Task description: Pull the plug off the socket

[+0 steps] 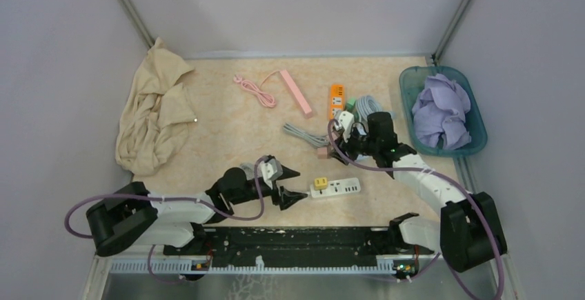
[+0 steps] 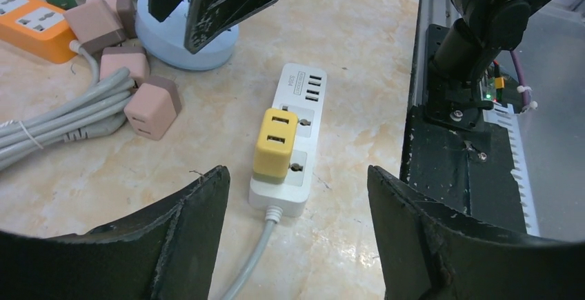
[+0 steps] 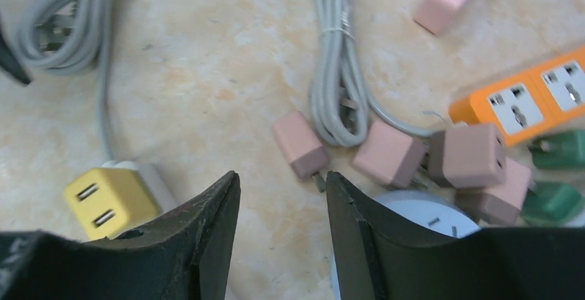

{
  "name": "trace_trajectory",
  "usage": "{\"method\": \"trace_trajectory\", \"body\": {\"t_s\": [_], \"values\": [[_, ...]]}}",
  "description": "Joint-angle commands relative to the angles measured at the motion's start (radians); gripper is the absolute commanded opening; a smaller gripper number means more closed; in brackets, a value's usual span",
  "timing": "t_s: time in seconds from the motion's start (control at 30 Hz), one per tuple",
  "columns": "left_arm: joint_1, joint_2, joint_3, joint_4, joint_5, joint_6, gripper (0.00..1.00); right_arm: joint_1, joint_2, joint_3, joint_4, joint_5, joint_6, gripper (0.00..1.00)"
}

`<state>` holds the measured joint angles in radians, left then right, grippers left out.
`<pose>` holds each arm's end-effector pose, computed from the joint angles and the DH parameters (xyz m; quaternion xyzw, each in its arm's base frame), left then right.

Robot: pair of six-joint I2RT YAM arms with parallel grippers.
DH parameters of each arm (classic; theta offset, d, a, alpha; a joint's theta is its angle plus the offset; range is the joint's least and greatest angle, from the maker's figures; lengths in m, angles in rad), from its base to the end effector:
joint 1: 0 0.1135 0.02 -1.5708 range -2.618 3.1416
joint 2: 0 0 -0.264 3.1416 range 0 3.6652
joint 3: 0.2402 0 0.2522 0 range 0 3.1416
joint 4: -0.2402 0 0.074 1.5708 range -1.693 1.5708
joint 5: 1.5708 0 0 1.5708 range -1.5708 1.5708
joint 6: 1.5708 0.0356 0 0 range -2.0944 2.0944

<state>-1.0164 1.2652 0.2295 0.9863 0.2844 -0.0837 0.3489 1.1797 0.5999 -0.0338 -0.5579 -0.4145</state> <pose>0.1100 -0.1967 0.1798 0.4097 0.5965 -0.4443 0.5281 0.2213 0.1006 0.2136 -0.4355 0.7447 0.2298 0.4505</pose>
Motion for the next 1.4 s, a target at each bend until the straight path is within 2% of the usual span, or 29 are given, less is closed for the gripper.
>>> {"method": "trace_trajectory", "body": {"t_s": [0.0,0.2,0.27,0.33,0.43,0.6,1.1,1.37], "values": [[-0.003,-0.089,-0.057,0.010,-0.066,-0.054,0.79,-0.005,-0.062,0.052,-0.100,-0.283,-0.147,0.50],[-0.001,-0.221,-0.144,0.018,-0.164,-0.088,0.88,-0.005,-0.078,0.046,-0.249,-0.513,-0.336,0.54],[-0.001,-0.255,-0.178,0.043,-0.179,-0.102,0.98,-0.005,-0.076,0.042,-0.306,-0.565,-0.419,0.58],[-0.001,-0.278,-0.202,0.058,-0.198,-0.119,1.00,-0.002,-0.072,0.029,-0.333,-0.593,-0.477,0.61],[-0.001,-0.297,-0.217,0.048,-0.207,-0.125,1.00,0.020,-0.070,0.007,-0.334,-0.575,-0.529,0.65],[-0.001,-0.283,-0.216,0.030,-0.207,-0.131,1.00,0.082,-0.040,-0.008,-0.283,-0.472,-0.505,0.65],[-0.001,-0.224,-0.203,0.049,-0.178,-0.117,1.00,0.215,0.025,0.007,-0.276,-0.286,-0.511,0.47],[-0.003,-0.138,-0.190,0.133,-0.088,-0.034,1.00,0.253,0.049,0.020,-0.300,-0.239,-0.539,0.37]]}}
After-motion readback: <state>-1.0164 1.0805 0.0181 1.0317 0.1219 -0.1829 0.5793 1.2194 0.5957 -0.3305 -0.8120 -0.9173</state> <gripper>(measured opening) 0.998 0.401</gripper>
